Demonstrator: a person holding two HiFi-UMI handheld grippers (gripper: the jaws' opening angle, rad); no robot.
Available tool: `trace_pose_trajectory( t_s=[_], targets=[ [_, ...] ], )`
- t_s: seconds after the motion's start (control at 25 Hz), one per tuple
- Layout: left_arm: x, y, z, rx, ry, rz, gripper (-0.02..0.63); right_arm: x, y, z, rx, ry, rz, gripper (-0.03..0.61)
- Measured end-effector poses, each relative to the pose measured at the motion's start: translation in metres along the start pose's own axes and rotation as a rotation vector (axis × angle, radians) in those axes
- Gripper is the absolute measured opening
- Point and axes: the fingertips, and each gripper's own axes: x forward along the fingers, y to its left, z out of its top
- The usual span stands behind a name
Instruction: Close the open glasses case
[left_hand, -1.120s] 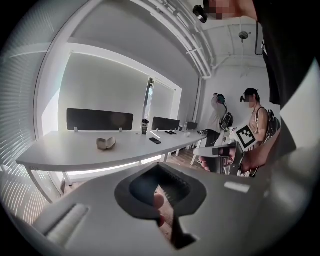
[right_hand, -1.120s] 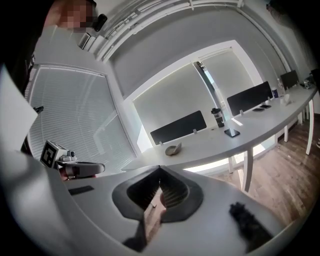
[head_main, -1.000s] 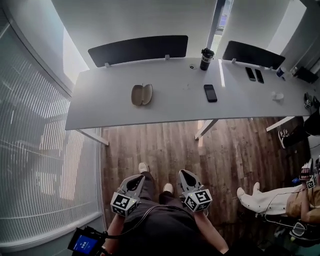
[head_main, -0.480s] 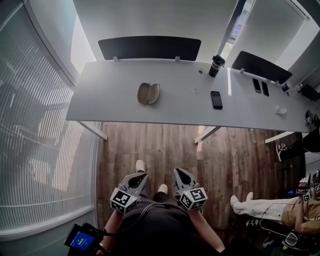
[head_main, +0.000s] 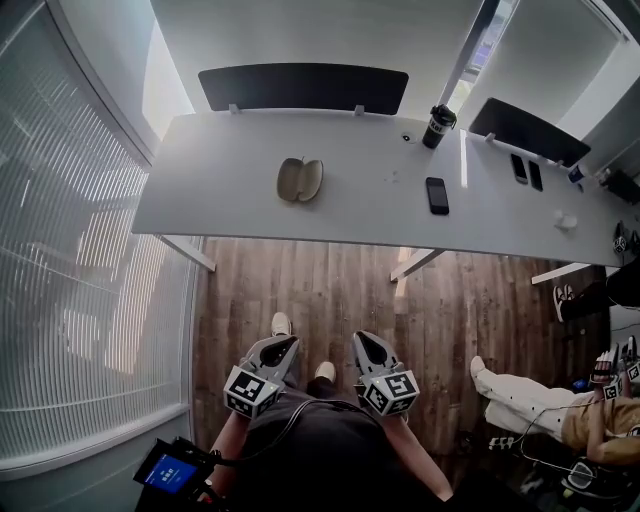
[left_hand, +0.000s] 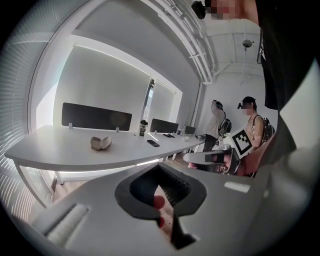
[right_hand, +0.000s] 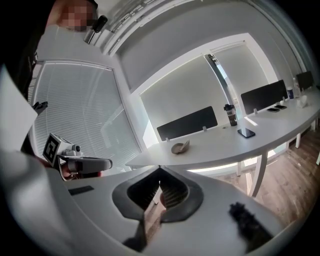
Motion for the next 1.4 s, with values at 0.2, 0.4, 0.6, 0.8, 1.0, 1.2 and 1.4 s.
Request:
trace_pose_trajectory(
  t_s=[0.2,0.4,0.6,0.8,1.0,1.2,1.4],
  targets=[
    [0.005,0.008,0.022,-0.019,-0.033,0.014,0.006,0.001,-0.009,0.007,0.002,0.000,-0.020,0.005],
    [0.030,0.029,0.026,-0.006,-0.028,-0.001,0.006,0.025,-0.024,0.022,-0.003,-0.001,-0.025,0.005],
    [0.042,0.050,0.043,-0.020,-0.043,-0.009,0.005,0.047,-0.028,0.035,-0.016,0.017,-0.030,0.005],
    [0.053,0.081,0.060,-0.034,-0.054,0.003,0.005,0.083,-0.020,0.057,-0.044,0.031,0.013,0.005],
    [0.065,0.107,0.071,-0.046,-0.054,-0.003,0.006,0.119,-0.021,0.078,-0.067,0.034,0.029,0.005],
    [0.070,0.133,0.078,-0.056,-0.057,-0.018,0.005,0.152,-0.013,0.094,-0.087,0.031,0.037,0.005],
    [0.069,0.161,0.088,-0.064,-0.069,-0.024,0.006,0.179,0.002,0.103,-0.105,0.041,0.044,0.005]
  ],
)
